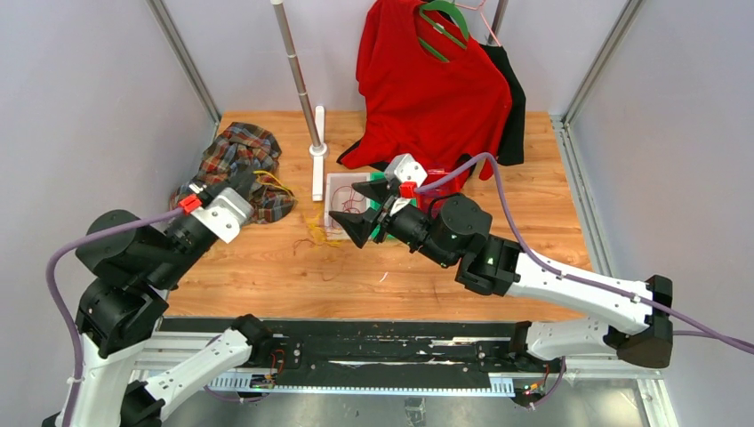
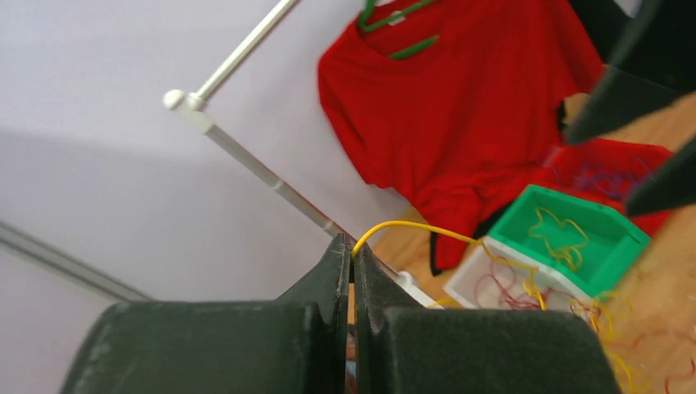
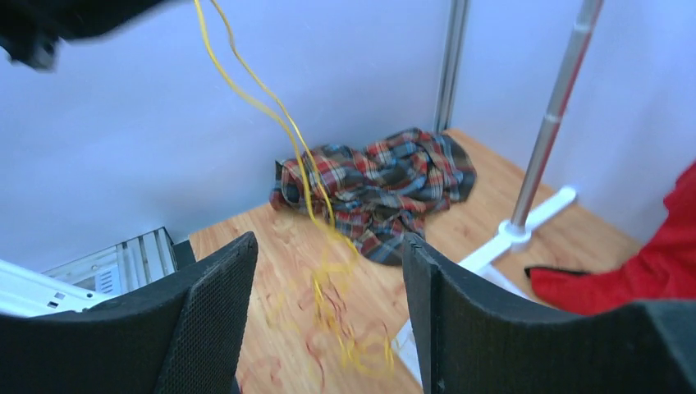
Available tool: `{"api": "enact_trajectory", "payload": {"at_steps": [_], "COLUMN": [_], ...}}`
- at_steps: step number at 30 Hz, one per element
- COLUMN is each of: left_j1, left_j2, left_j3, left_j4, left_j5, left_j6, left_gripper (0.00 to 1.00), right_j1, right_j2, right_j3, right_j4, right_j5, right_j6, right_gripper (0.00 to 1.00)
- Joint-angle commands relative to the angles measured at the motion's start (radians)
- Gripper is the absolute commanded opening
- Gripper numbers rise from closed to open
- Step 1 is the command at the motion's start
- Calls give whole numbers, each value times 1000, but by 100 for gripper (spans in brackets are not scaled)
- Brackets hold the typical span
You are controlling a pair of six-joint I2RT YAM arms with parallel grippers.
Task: Untangle the cables
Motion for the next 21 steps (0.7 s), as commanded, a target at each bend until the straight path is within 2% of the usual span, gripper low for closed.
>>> {"api": "enact_trajectory", "payload": {"at_steps": [1, 8, 21], "left_j1": [0, 0, 0], "left_j2": [-28, -3, 54], "left_j3": [-26, -24, 20], "left_j4": [-103, -194, -274], "left_j5": [131, 271, 258], "left_j6": [-83, -138, -94], "left_gripper": [0, 0, 0], "right_j1": [17, 32, 53], "right_j2": [45, 111, 194], "right_j3": [45, 85, 109], "right_j4": [52, 82, 124], "right_j5": [-105, -151, -194], "right_j6": [-139, -196, -193], "right_gripper": [66, 68, 69]}}
